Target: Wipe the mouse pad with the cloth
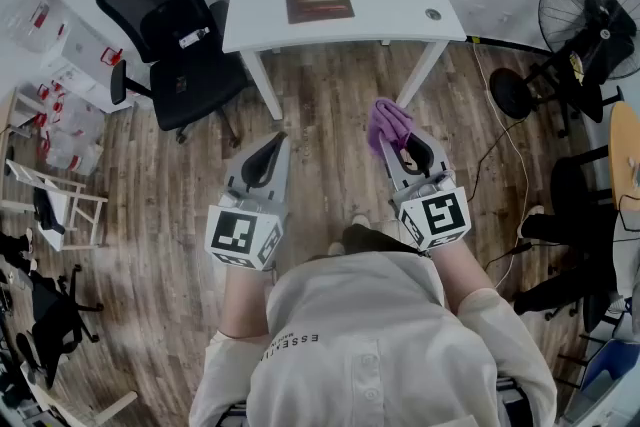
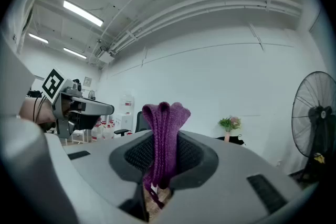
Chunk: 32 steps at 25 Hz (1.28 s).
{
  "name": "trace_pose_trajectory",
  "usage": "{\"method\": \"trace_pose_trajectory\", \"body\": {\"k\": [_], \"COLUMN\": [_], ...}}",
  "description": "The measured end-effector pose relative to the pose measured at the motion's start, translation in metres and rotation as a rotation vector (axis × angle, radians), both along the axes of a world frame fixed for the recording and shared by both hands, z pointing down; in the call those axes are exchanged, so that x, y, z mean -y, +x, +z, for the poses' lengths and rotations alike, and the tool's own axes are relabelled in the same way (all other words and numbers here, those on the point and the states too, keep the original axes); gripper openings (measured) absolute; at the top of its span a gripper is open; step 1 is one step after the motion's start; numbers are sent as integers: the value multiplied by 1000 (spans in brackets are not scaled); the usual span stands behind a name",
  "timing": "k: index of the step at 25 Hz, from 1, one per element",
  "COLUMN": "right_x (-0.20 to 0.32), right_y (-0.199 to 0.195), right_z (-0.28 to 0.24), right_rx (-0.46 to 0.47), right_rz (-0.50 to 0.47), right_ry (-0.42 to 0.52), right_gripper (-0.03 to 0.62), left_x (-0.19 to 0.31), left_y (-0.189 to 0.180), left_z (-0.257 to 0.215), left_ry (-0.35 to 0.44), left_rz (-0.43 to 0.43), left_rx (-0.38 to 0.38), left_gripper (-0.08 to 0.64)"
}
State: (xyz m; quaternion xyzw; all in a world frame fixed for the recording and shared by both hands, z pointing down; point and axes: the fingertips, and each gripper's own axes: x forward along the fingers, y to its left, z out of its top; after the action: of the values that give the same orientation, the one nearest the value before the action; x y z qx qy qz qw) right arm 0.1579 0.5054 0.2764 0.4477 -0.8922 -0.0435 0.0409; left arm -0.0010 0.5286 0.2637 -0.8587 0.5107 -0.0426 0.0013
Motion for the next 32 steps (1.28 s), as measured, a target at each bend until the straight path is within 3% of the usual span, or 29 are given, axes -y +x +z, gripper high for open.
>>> {"method": "trace_pose_trajectory", "body": {"k": [13,19,25,32], "right_x": [-12,6,65,181], "right_y": [-3,-6,-16,-27], "right_z": [-3,15,29,30], "right_rx": [6,37,51,35], "right_rz": [-2,-15,-47,-156], "right_ry": [-18,-62,-80,-84], "right_gripper": [97,97,97,97], "left_x": [-14,-6,39,141], "left_y": [-9,-16,-31,-37], "left_z": [-1,11,21,18], "left_ry": [-5,-23,-26,-30], "left_rz": [-33,-62,-120,-215], "left_rx": [-11,-5,7,27], "left_gripper": [0,0,0,0]}}
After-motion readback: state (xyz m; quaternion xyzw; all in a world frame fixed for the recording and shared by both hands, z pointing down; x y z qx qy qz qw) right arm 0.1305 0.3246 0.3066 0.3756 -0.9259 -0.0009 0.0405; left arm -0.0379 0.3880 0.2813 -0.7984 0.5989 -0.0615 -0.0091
